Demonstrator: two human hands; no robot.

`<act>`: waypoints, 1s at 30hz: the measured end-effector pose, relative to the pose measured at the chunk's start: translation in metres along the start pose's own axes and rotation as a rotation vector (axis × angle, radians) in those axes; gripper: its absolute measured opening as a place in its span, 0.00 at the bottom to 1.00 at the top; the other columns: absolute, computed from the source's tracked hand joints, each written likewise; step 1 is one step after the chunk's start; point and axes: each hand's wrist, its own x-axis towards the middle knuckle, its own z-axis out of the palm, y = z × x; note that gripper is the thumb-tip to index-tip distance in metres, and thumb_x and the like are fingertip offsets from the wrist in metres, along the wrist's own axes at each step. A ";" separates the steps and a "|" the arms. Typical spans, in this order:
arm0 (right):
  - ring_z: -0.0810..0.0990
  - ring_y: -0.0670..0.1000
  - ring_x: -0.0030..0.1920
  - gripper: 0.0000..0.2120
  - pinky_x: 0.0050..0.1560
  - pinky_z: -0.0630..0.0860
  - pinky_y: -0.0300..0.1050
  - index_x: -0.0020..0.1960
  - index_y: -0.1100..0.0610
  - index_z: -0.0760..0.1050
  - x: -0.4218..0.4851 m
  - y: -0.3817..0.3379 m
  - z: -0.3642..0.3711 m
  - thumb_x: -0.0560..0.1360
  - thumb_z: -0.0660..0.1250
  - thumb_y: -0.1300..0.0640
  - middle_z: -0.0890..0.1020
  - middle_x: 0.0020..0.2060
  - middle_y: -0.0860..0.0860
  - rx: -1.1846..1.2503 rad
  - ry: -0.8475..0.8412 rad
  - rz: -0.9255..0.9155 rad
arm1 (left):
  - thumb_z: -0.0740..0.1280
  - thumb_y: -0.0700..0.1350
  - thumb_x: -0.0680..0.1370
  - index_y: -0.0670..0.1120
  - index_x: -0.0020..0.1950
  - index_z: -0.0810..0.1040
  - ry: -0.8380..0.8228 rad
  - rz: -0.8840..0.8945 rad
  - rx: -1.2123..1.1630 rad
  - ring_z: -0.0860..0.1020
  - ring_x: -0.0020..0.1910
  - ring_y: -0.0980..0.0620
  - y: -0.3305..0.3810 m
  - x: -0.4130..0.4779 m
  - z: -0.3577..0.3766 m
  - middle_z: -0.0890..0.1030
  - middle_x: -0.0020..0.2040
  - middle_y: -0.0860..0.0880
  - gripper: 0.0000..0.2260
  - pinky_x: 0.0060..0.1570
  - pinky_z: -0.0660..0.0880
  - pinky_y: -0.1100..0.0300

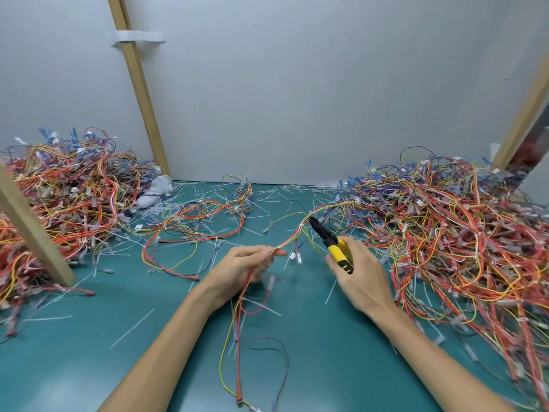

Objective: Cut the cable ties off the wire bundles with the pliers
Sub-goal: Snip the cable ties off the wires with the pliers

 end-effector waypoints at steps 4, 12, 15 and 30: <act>0.72 0.45 0.46 0.13 0.43 0.67 0.43 0.59 0.46 0.71 -0.002 -0.001 -0.001 0.77 0.67 0.45 0.74 0.46 0.41 0.003 0.035 0.008 | 0.68 0.62 0.72 0.51 0.61 0.81 0.057 -0.012 -0.053 0.57 0.31 0.54 0.001 -0.001 0.002 0.70 0.35 0.54 0.22 0.30 0.55 0.63; 0.73 0.40 0.45 0.10 0.40 0.66 0.34 0.54 0.40 0.68 -0.003 -0.008 -0.006 0.75 0.63 0.41 0.75 0.44 0.40 0.070 -0.006 -0.082 | 0.60 0.53 0.81 0.45 0.60 0.80 0.321 0.030 -0.002 0.59 0.24 0.58 0.004 0.004 0.018 0.68 0.34 0.54 0.17 0.23 0.54 0.68; 0.74 0.44 0.45 0.11 0.43 0.71 0.42 0.56 0.42 0.69 -0.005 -0.010 -0.006 0.75 0.64 0.43 0.74 0.45 0.42 0.017 -0.012 -0.113 | 0.60 0.49 0.82 0.41 0.59 0.79 0.410 0.042 0.063 0.65 0.22 0.59 0.009 0.013 0.020 0.71 0.37 0.51 0.15 0.20 0.61 0.69; 0.73 0.48 0.43 0.10 0.41 0.64 0.43 0.55 0.49 0.73 0.002 0.000 -0.005 0.76 0.67 0.47 0.75 0.44 0.46 0.007 0.074 0.076 | 0.74 0.45 0.73 0.47 0.66 0.75 0.417 0.118 1.063 0.75 0.42 0.58 0.003 0.011 0.002 0.76 0.58 0.50 0.22 0.49 0.67 0.67</act>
